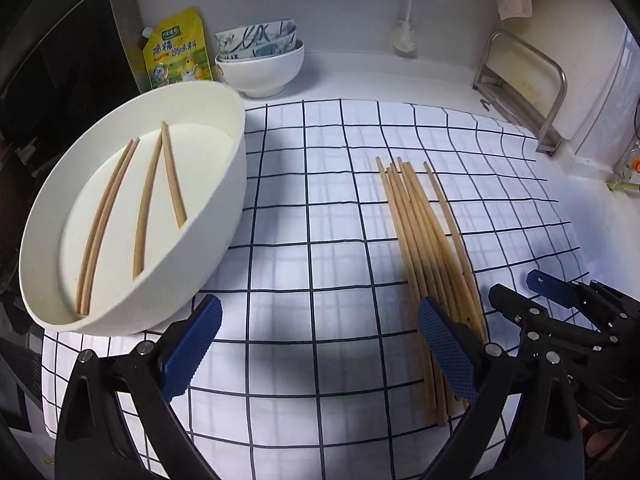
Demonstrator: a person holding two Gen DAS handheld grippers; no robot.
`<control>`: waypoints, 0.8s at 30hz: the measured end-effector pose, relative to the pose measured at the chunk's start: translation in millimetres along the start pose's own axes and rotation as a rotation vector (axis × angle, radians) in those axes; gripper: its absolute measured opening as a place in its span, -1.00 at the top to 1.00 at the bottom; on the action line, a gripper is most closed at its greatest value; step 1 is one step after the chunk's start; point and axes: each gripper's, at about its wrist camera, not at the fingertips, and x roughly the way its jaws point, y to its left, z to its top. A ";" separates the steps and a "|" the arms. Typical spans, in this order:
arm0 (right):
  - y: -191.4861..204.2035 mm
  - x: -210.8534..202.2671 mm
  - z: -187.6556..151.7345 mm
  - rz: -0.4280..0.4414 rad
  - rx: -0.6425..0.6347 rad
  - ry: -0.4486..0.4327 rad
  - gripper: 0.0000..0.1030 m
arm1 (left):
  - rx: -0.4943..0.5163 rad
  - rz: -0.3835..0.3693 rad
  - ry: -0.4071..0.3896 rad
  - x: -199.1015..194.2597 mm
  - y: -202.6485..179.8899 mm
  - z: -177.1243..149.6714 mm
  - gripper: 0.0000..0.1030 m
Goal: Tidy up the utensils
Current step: 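Withdraw both open tools from the dish back toward the chopstick pile, then lower the right tool onto one chopstick and close it while the left tool grasps another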
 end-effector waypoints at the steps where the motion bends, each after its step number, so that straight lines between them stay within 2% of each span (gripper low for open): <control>1: 0.3 2.6 0.2 0.000 -0.002 0.002 0.02 | -0.001 0.003 0.003 1.9 0.4 -0.2 -0.87; 15: 1.4 15.2 -2.5 -0.003 -0.040 0.004 0.02 | 0.000 0.005 0.016 10.3 -6.7 -3.4 -0.87; 24: -24.9 9.7 -7.2 -0.036 -0.017 -0.016 -0.03 | 0.001 -0.013 0.046 23.4 -18.5 -5.3 -0.87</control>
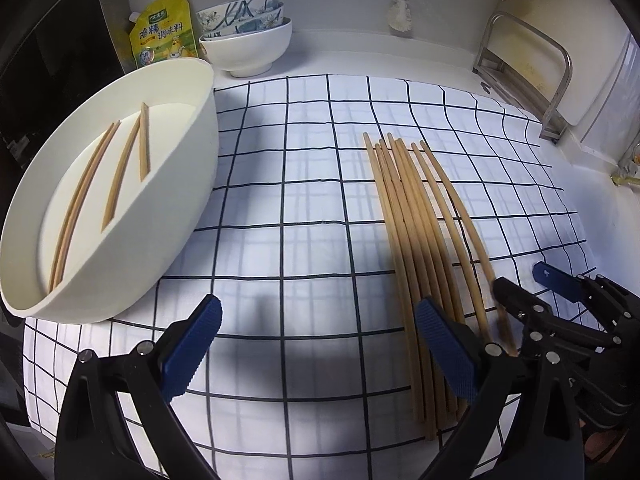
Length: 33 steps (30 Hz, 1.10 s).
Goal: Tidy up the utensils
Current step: 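Lower the right tool onto one chopstick and close it while the left tool grasps another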
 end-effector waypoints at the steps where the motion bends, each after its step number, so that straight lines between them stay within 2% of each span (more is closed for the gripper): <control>1: -3.0 -0.6 -0.5 -0.003 0.004 -0.001 -0.03 | 0.000 0.000 0.004 1.8 -1.3 -0.4 -0.87; 9: -9.9 -4.6 -2.6 0.002 0.004 -0.017 -0.03 | -0.008 0.004 0.018 10.8 -4.5 -1.0 -0.87; 17: -9.1 -1.8 -5.0 0.013 0.004 -0.026 -0.03 | 0.013 0.057 0.028 18.5 -9.8 -5.1 -0.87; 27: -9.2 -1.1 -4.1 0.015 -0.009 -0.037 -0.04 | 0.019 0.079 0.039 25.4 -15.2 -3.0 -0.88; 33: -9.0 -0.9 -4.3 0.011 -0.028 -0.034 -0.04 | -0.008 0.084 0.041 27.3 -8.5 -2.1 -0.90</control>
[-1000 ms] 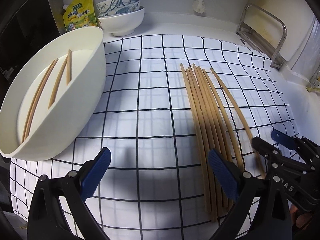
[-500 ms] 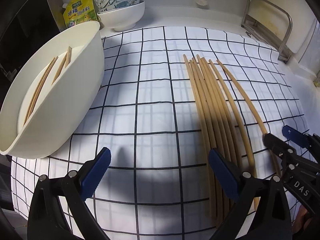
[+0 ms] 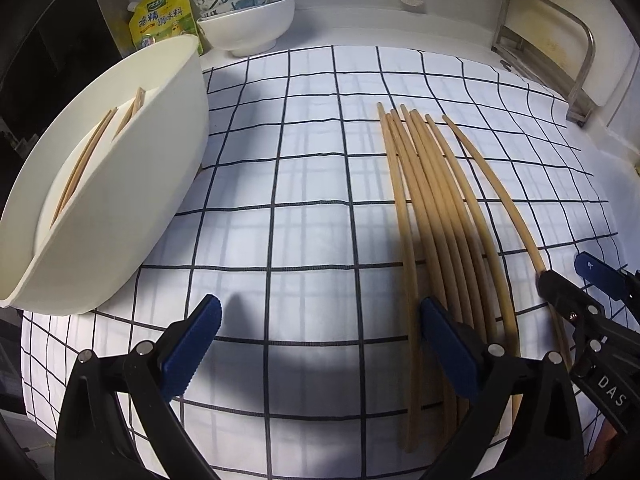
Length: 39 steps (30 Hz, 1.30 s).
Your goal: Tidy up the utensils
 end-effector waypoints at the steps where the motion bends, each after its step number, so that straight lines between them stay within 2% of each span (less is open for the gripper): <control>1: 1.7 0.4 0.2 -0.003 -0.011 0.000 -0.04 | -0.008 -0.001 0.003 0.5 0.6 0.7 -0.90; 7: 10.7 4.4 1.6 -0.028 -0.055 -0.010 -0.04 | -0.016 -0.001 -0.004 1.3 -3.2 4.1 -0.80; 9: 13.1 5.0 1.9 -0.024 -0.063 -0.017 -0.03 | -0.011 -0.027 -0.011 -0.2 -5.7 5.4 -0.54; 11: 15.0 4.7 2.2 -0.018 -0.072 -0.021 0.07 | -0.005 -0.056 -0.013 -1.9 -8.4 6.2 -0.34; 16: 19.2 4.4 3.5 -0.003 -0.096 -0.017 0.54 | 0.034 -0.079 -0.025 -5.4 -17.0 6.7 0.26; 17: 19.9 4.2 3.6 0.000 -0.100 -0.016 0.61 | 0.037 -0.081 -0.025 -5.9 -17.8 6.6 0.34; 19: 20.8 4.1 3.7 0.004 -0.105 -0.013 0.82 | 0.039 -0.101 -0.021 -6.1 -17.9 7.6 0.63; 20: 21.1 4.1 4.0 0.006 -0.107 -0.012 0.86 | 0.044 -0.098 -0.020 -6.4 -18.6 7.8 0.66; 22: 21.1 4.3 4.7 0.013 -0.107 -0.011 0.87 | 0.056 -0.108 -0.018 -6.6 -19.8 7.9 0.85; 30: 16.8 -1.5 7.8 0.055 -0.057 -0.021 0.87 | 0.036 -0.165 0.004 -8.3 -11.6 10.6 0.85; 39: 22.5 -22.1 25.0 0.065 -0.027 -0.059 0.87 | 0.002 -0.207 -0.050 -36.5 6.8 25.8 0.86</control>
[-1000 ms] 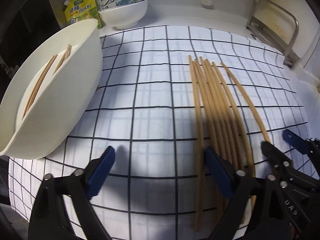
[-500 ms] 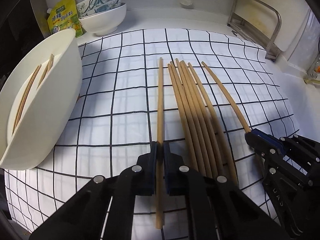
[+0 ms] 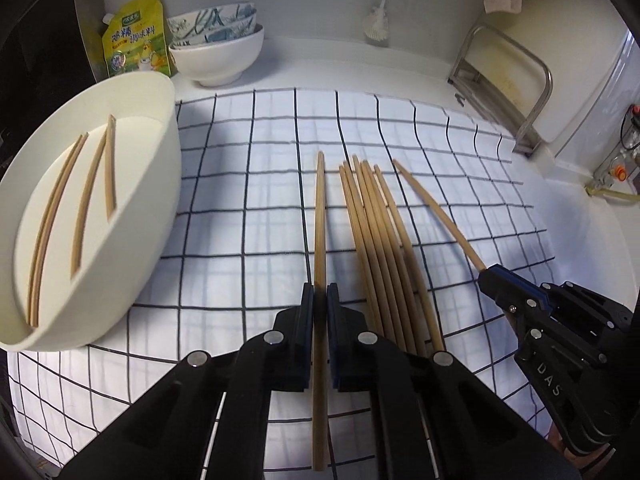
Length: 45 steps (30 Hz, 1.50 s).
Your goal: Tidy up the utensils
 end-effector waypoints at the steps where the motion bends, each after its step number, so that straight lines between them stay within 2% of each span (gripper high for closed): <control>1: 1.7 -2.3 2.6 0.001 0.001 -0.006 0.87 | -0.001 -0.003 -0.009 -4.5 1.9 2.3 0.86; 16: 19.7 -18.8 24.5 0.013 0.003 -0.050 0.87 | 0.008 -0.043 -0.093 -40.6 16.2 22.2 0.87; 21: 20.5 -17.9 22.5 0.016 0.008 -0.046 0.87 | 0.013 -0.045 -0.062 -35.9 16.6 18.0 0.87; 33: 7.0 -3.4 -4.3 0.013 0.036 0.012 0.87 | 0.053 -0.008 0.073 12.9 13.1 -15.6 0.87; 38: 0.2 3.5 -19.7 0.017 0.051 0.039 0.87 | 0.074 0.010 0.095 25.7 8.2 -23.1 0.87; 45: -8.6 12.2 -33.2 0.022 0.059 0.073 0.87 | 0.112 0.048 0.068 28.5 -2.1 -23.5 0.85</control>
